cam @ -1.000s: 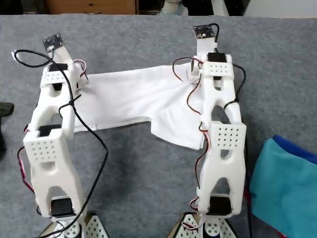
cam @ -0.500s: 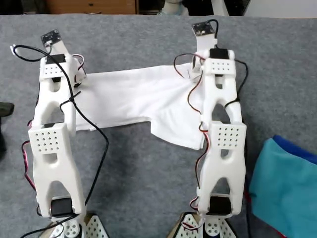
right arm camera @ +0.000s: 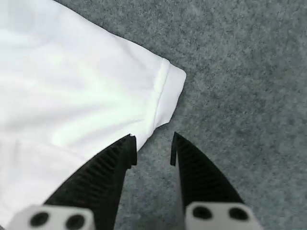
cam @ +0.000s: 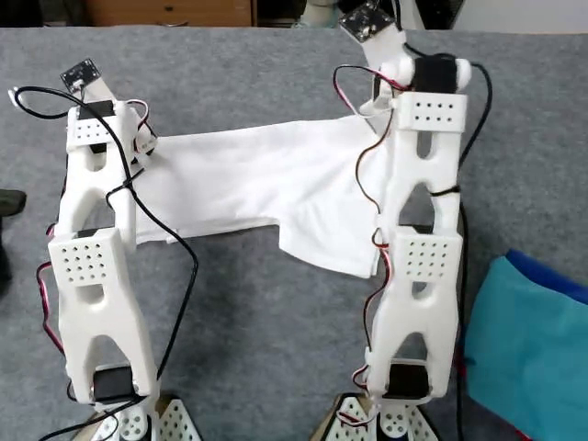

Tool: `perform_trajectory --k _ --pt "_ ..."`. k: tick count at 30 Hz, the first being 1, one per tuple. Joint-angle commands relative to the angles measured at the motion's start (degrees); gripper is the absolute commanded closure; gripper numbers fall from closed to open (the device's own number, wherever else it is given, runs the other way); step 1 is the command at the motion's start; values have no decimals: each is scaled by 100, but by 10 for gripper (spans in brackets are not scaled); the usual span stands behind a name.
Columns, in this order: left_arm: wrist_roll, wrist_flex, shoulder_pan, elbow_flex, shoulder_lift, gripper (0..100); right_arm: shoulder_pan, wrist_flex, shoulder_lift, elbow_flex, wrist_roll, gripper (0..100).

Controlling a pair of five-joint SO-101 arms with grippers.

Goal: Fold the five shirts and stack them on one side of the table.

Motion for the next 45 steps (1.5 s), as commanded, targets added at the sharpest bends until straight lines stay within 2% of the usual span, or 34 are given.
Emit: perform_trajectory --k 1,4,9,12,15,17,19,25,36,40,45 --pt "62 26 -123 -273 -66 890 22 123 -1156 541 316 868" --pt "26 18 -114 -273 -66 889 -145 123 -2141 2141 756 868" --pt "26 44 -97 -264 -66 889 -690 53 -4013 5930 1222 868" --pt "18 44 -97 -255 -66 890 -857 -738 -5112 7996 1407 868" --pt "18 44 -97 -255 -66 890 -1103 -1662 -6053 9701 2136 865" --pt "9 18 -132 -264 -66 890 -1367 -2233 -6431 10624 2505 864" --pt "9 18 -114 -264 -66 890 -1543 -2629 -6475 11196 2567 859" --pt "9 26 -105 -264 -66 890 -1622 -2848 -6132 11468 2567 737" --pt "-185 18 -97 -264 -66 890 -1684 -3727 -4699 11231 2541 752" --pt "-185 26 -97 -264 -66 890 -1481 -3604 -3767 10475 2541 752" --pt "-185 35 -105 -264 -66 890 -1349 -2840 -3046 9552 2796 753"
